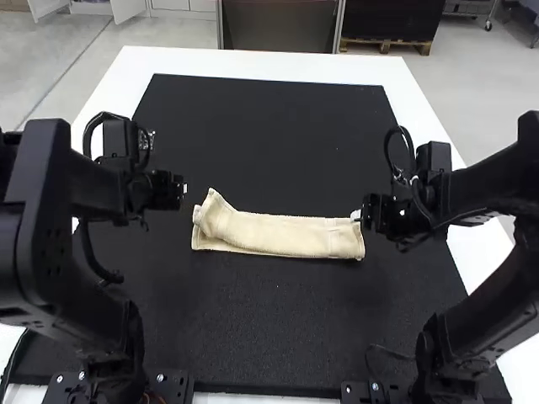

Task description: Fold the towel.

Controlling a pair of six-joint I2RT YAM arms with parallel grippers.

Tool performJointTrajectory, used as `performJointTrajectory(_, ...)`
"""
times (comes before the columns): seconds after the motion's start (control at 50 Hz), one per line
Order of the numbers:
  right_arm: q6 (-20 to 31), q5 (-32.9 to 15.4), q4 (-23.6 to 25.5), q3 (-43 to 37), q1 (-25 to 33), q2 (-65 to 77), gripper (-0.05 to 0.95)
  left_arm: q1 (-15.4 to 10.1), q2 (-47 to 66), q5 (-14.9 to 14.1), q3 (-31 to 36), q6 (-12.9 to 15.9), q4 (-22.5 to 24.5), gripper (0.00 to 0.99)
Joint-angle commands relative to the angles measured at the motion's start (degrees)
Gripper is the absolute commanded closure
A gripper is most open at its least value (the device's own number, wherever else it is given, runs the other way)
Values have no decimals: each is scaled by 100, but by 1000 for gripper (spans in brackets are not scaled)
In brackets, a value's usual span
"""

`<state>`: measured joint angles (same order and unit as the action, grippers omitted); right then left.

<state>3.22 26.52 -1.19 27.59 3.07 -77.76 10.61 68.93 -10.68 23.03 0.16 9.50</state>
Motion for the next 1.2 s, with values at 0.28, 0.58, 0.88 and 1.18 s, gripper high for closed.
performJointTrajectory(0.28,214,116,-127,79,-79,-205,2,20,-213,-207,404,-157,-255,26)
performJointTrajectory(0.58,258,63,-329,97,-210,-512,2,11,-248,-207,536,-315,-414,26)
performJointTrajectory(0.88,249,-60,-628,106,-457,-855,2,11,-415,-207,563,-438,-457,26)
performJointTrajectory(1.18,249,-200,-936,115,-536,-1224,0,11,-617,-207,589,-473,-554,26)
